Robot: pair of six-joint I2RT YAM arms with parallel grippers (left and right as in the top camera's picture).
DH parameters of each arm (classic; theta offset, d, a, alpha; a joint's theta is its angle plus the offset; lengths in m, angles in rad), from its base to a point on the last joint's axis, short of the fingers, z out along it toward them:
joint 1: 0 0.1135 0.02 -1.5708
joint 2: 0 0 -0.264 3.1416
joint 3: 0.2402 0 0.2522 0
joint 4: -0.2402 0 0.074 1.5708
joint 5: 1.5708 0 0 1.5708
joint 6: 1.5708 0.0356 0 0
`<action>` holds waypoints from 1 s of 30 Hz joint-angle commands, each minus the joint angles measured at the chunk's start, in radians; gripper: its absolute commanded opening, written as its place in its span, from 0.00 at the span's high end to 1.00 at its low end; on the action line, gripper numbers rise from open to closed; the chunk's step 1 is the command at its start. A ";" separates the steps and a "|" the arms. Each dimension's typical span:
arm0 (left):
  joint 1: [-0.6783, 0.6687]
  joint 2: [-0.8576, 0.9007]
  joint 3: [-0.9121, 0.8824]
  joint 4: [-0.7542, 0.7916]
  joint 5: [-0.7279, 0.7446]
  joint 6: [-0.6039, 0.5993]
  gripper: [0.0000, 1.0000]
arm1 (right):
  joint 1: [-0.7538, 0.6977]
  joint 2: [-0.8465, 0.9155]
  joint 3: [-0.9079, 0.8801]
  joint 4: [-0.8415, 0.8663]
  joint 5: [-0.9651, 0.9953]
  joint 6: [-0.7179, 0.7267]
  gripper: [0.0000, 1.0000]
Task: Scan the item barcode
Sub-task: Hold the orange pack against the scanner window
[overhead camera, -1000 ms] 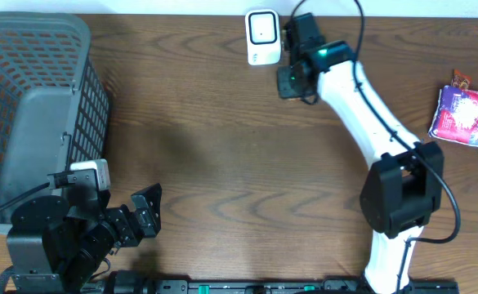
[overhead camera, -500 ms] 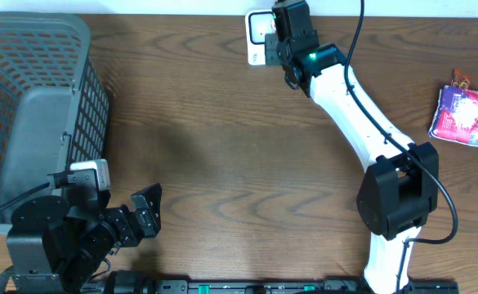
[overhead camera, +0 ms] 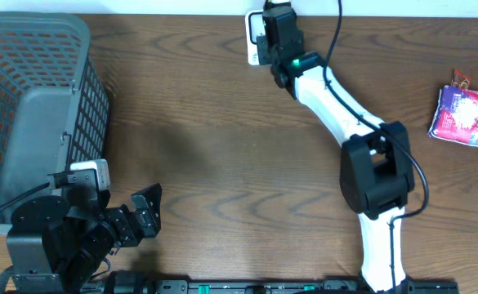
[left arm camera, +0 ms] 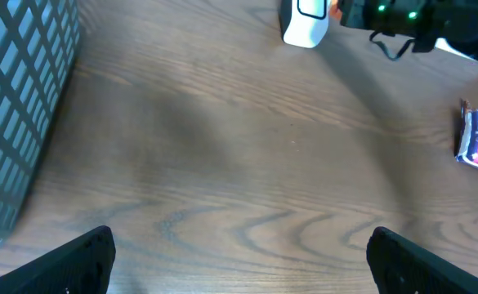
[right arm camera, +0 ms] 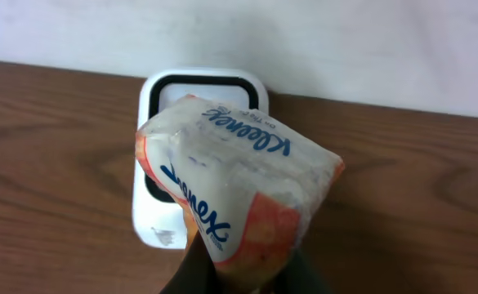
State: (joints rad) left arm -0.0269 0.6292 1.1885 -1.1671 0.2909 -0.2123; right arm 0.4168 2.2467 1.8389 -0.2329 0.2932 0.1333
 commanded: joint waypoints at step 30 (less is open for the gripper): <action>0.004 0.000 0.013 0.000 0.014 0.002 0.02 | 0.057 0.112 0.051 0.300 0.211 -0.432 0.99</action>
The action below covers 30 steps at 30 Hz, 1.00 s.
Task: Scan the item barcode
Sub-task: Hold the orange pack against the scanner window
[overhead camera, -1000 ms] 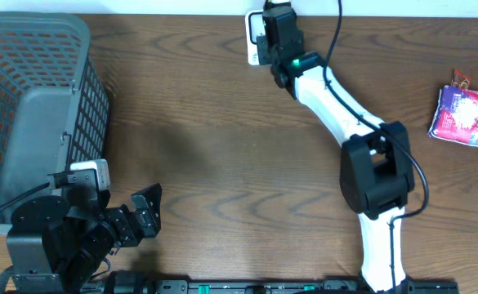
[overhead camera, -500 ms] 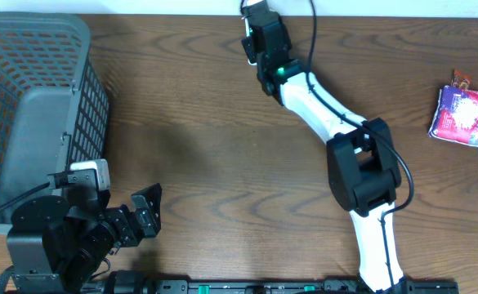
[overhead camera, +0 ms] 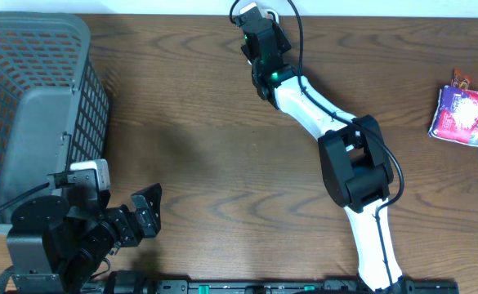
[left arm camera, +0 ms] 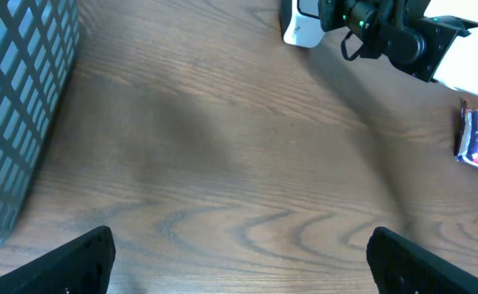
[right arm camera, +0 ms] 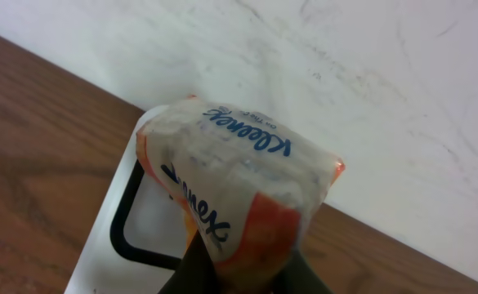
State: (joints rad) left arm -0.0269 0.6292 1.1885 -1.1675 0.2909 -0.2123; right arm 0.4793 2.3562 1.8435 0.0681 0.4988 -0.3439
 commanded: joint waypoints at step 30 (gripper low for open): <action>0.004 0.000 0.013 0.000 0.014 0.002 0.02 | -0.076 0.006 0.131 -0.219 0.133 0.322 0.97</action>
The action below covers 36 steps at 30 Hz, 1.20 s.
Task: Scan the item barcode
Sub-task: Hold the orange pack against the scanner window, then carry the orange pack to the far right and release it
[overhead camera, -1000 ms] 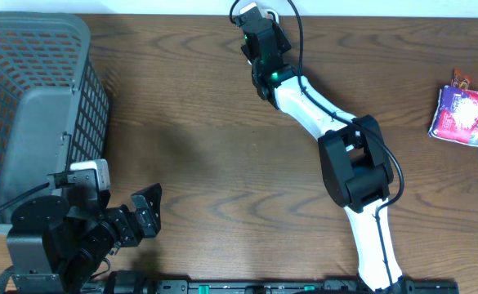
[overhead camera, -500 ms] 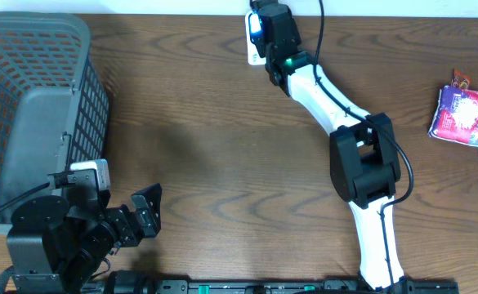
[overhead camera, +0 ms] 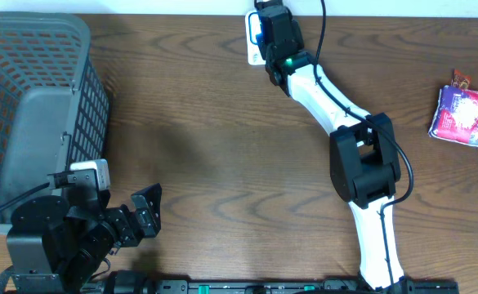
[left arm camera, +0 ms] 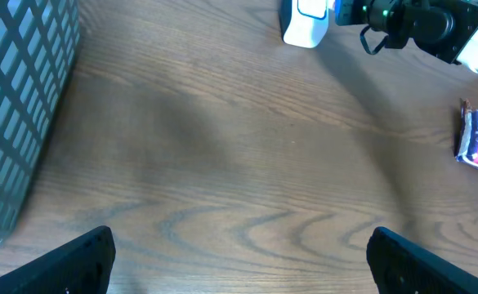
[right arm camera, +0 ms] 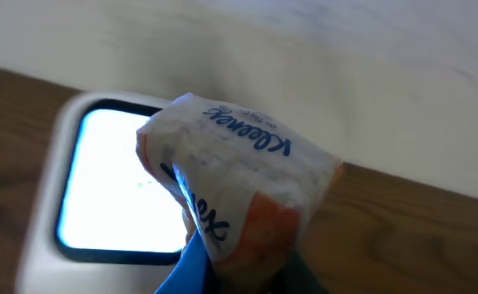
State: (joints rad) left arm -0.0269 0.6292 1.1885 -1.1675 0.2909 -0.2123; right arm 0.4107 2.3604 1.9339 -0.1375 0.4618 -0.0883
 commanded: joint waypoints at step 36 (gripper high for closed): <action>0.004 0.000 0.013 0.000 0.014 0.002 0.02 | -0.588 -0.038 0.187 -1.032 0.123 0.242 0.01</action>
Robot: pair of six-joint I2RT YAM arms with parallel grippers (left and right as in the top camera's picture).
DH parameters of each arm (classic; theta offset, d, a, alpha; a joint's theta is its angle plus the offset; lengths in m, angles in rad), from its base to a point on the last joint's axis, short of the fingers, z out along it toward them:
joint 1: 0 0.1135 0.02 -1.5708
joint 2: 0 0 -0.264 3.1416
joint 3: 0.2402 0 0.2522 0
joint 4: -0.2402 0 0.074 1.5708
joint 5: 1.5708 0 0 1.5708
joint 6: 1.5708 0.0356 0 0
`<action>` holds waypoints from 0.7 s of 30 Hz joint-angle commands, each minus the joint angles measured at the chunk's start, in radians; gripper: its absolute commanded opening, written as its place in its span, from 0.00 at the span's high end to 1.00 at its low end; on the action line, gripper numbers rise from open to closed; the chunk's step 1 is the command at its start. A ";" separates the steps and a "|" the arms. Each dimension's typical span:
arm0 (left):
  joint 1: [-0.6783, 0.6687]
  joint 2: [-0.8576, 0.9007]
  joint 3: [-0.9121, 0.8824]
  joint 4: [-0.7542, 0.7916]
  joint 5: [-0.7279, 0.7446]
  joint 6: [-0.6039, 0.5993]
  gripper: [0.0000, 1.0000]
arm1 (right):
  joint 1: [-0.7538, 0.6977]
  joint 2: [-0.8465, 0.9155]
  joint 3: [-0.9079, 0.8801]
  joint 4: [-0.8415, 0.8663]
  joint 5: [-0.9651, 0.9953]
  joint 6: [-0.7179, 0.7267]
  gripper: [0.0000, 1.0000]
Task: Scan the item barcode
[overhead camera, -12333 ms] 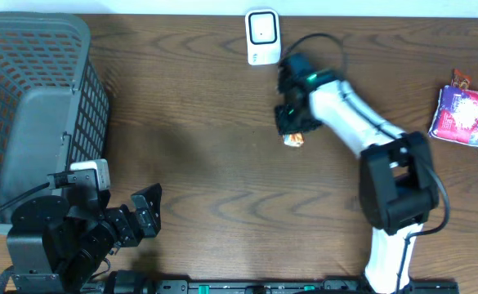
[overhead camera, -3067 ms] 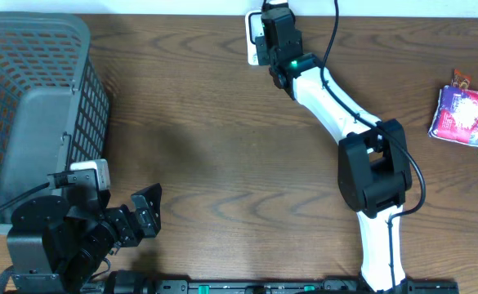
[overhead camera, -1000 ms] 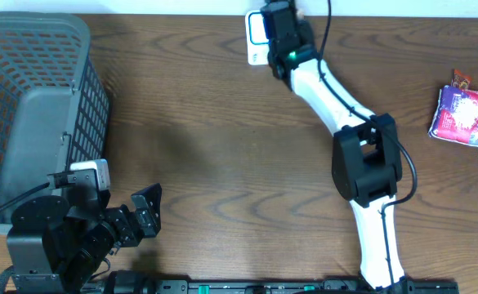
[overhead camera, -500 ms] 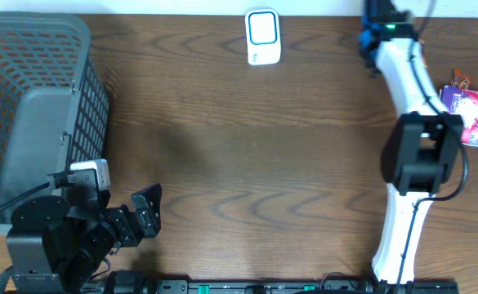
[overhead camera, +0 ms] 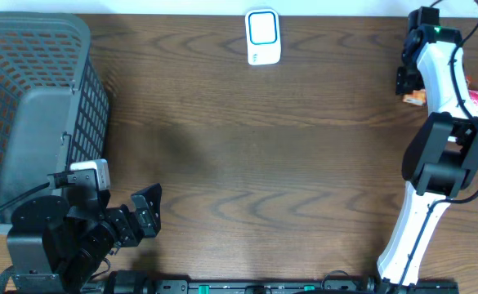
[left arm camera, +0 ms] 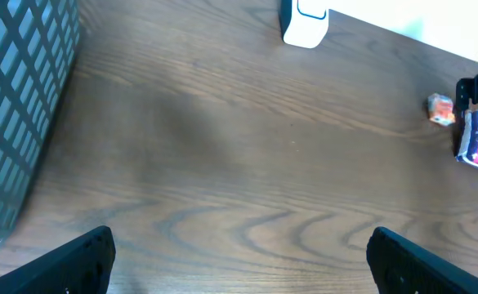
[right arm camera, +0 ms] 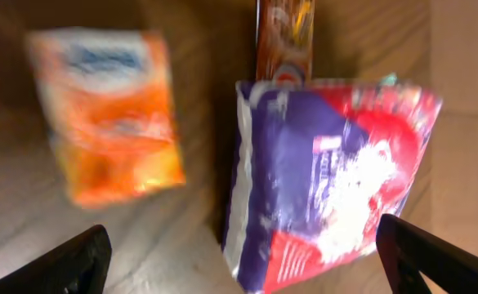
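The orange Kleenex tissue pack point(right arm camera: 108, 114) lies on the table at the far right point(overhead camera: 415, 98), also visible in the left wrist view point(left arm camera: 440, 109). My right gripper point(right arm camera: 243, 273) hangs open above it, holding nothing; overhead it sits at the right edge point(overhead camera: 407, 80). The white barcode scanner point(overhead camera: 263, 37) stands at the table's back middle point(left arm camera: 304, 20), far from the pack. At the front left, my left gripper point(left arm camera: 239, 269) is open and holds nothing point(overhead camera: 145, 212).
A purple and red packet point(right arm camera: 328, 180) lies right beside the tissue pack, with a narrow red-brown wrapper point(right arm camera: 285, 37) behind it. A grey wire basket point(overhead camera: 34, 98) fills the table's left side. Brown wooden tabletop point(overhead camera: 247, 155) stretches between basket and right arm.
My right gripper was shut on the tissue pack in front of the lit scanner. Now it is at the table's far right, open, and the pack lies on the table beside the purple packet.
My right gripper held the tissue pack at the scanner, then at a changed angle further left, then before the scanner's lit window. Now the pack rests on the table at the right and the gripper is open. The left arm stayed still throughout.
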State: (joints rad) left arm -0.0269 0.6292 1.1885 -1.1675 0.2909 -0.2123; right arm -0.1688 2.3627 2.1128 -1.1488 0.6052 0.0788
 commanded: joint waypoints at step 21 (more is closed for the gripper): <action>0.004 0.000 0.013 0.000 0.014 0.002 0.02 | 0.074 -0.787 -0.198 -0.267 -0.406 0.238 0.01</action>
State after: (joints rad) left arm -0.0269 0.6292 1.1885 -1.1671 0.2909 -0.2123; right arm -0.1341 1.6810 2.0254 -1.4330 0.2646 0.3069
